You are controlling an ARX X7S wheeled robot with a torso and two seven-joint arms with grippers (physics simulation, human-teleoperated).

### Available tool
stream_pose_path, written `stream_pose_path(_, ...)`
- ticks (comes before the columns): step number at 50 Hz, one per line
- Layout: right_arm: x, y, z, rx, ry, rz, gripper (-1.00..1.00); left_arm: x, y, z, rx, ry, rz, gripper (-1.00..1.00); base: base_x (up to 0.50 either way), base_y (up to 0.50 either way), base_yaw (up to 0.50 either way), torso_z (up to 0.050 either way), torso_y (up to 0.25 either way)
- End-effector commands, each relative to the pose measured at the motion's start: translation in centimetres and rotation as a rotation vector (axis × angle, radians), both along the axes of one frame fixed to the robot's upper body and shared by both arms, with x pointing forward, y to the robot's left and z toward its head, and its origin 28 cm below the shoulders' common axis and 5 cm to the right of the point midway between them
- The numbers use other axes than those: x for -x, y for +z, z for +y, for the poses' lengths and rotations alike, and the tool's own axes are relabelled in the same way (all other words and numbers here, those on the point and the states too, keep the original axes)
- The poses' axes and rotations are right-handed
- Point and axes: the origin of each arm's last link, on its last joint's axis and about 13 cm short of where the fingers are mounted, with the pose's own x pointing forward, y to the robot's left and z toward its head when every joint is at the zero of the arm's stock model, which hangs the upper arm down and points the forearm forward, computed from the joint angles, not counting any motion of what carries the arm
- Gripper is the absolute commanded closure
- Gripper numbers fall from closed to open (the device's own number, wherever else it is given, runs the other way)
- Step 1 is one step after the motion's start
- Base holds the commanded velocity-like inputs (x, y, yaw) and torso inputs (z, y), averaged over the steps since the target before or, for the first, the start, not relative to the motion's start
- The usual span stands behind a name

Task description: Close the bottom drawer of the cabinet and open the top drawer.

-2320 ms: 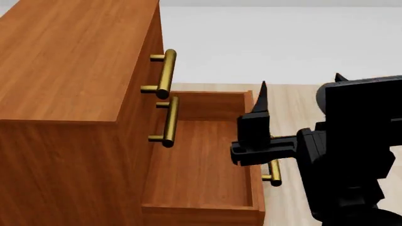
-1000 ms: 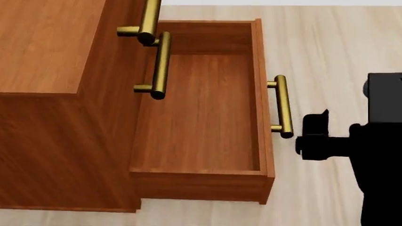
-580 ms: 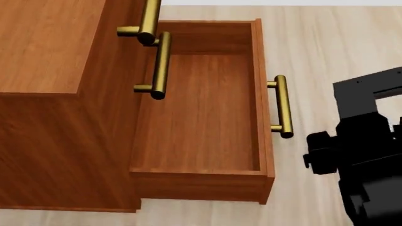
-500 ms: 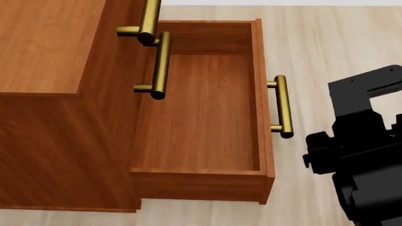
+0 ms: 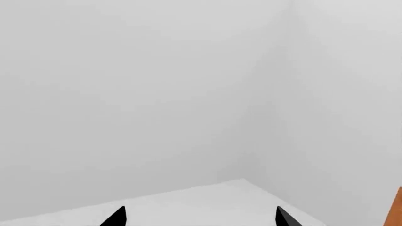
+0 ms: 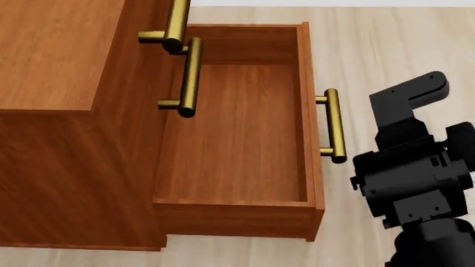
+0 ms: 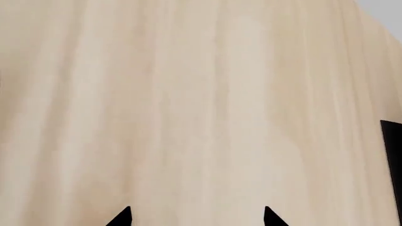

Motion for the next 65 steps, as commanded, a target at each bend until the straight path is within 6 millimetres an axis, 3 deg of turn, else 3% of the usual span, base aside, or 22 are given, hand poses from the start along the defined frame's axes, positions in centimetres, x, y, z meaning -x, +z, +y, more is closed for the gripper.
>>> stream_pose_path(1,-0.9,-0.7,0.4,-0.028,-0.007,0.011,-1.00,-0.1,0.5,0.1,0.004,-0.007,-0.003,-1.00,0.00,0.00,0.00,0.000,0.000)
stream_pose_path(6,-0.7,-1.0,0.8,-0.094,-0.002,0.039,-1.00,0.1,0.5,0.1,0.010,-0.011,-0.010,-1.00,0.00,0.00,0.00,0.000,0.000)
stream_pose_path(10,-0.3,-1.4,1.5,-0.140,0.026,0.036,-1.00,0.1,-1.1,0.0,0.009,-0.010,-0.012,-1.00,0.00,0.00,0.00,0.000,0.000)
stream_pose_path(23,0.0,-2.0,3.8,-0.096,0.192,0.039,-1.00,0.2,0.7,0.0,0.011,-0.012,-0.015,-1.00,0.00,0.00,0.00,0.000,0.000)
stream_pose_path(25,-0.2,-2.2,3.9,-0.002,0.240,0.024,-1.00,0.1,0.6,0.1,0.011,-0.014,-0.014,-1.00,0.00,0.00,0.00,0.000,0.000)
stream_pose_path(27,-0.2,-2.2,4.0,-0.076,0.245,0.031,-1.00,0.1,0.5,0.1,0.011,-0.015,-0.013,-1.00,0.00,0.00,0.00,0.000,0.000)
stream_pose_path(41,0.4,0.3,6.3,-0.110,0.449,-0.036,-1.00,0.1,0.6,0.1,0.011,-0.014,-0.014,-1.00,0.00,0.00,0.00,0.000,0.000)
stream_pose_path(65,0.7,1.1,9.8,-0.179,0.698,0.025,-1.00,0.2,0.7,0.1,0.017,-0.025,-0.017,-1.00,0.00,0.00,0.00,0.000,0.000)
